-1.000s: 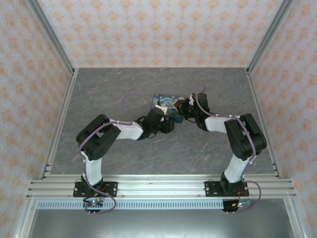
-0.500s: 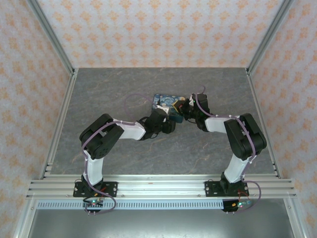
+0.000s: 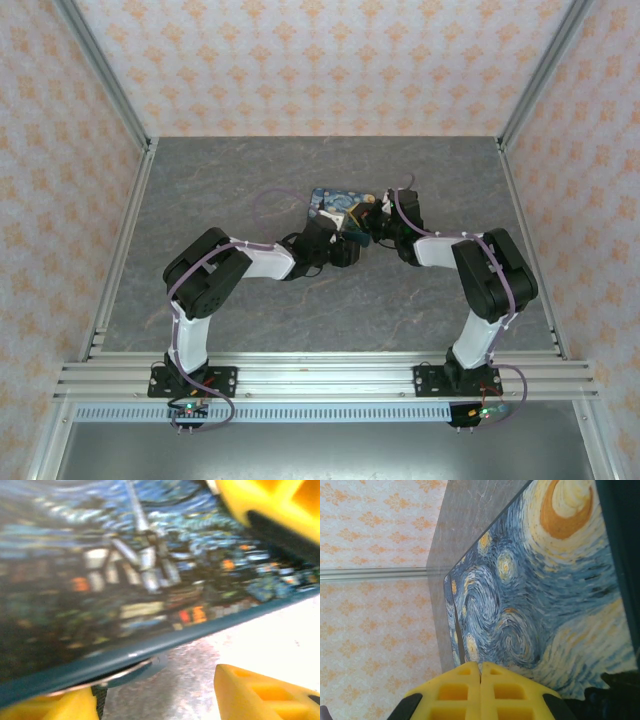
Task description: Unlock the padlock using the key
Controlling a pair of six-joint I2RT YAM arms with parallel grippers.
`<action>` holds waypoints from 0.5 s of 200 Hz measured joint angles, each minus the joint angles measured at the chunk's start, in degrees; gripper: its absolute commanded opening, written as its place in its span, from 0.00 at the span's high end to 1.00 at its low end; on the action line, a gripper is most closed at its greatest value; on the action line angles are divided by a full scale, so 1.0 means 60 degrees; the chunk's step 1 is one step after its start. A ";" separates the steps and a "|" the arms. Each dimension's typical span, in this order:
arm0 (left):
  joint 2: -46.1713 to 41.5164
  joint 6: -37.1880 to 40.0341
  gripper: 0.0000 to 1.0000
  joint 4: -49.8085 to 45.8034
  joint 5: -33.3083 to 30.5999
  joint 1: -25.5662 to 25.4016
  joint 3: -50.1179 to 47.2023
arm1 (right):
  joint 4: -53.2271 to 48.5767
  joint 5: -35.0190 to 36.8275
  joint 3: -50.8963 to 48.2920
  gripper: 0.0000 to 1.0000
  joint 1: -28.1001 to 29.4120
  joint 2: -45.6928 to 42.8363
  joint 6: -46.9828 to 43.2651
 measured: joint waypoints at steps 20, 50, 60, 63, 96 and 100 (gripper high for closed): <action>0.0000 -0.0299 0.41 0.0295 0.0317 0.0040 -0.0062 | 0.0029 -0.0007 0.0000 1.00 0.0000 0.0018 0.0000; 0.0015 -0.0780 0.41 0.0699 0.0608 0.0211 -0.0229 | 0.0066 -0.0058 0.0000 1.00 0.0000 0.0036 0.0000; 0.0036 -0.0962 0.41 0.0805 0.0648 0.0277 -0.0291 | 0.0073 -0.0066 0.0000 1.00 0.0000 0.0044 0.0000; 0.0044 -0.0987 0.41 0.0856 0.0652 0.0288 -0.0310 | 0.0080 -0.0066 0.0000 1.00 0.0000 0.0044 0.0000; 0.0095 -0.1636 0.40 0.1523 0.0812 0.0484 -0.0572 | 0.0131 -0.0076 0.0000 1.00 0.0000 0.0076 0.0004; 0.0098 -0.1734 0.40 0.1610 0.0823 0.0499 -0.0605 | 0.0138 -0.0076 0.0000 1.00 0.0000 0.0080 0.0007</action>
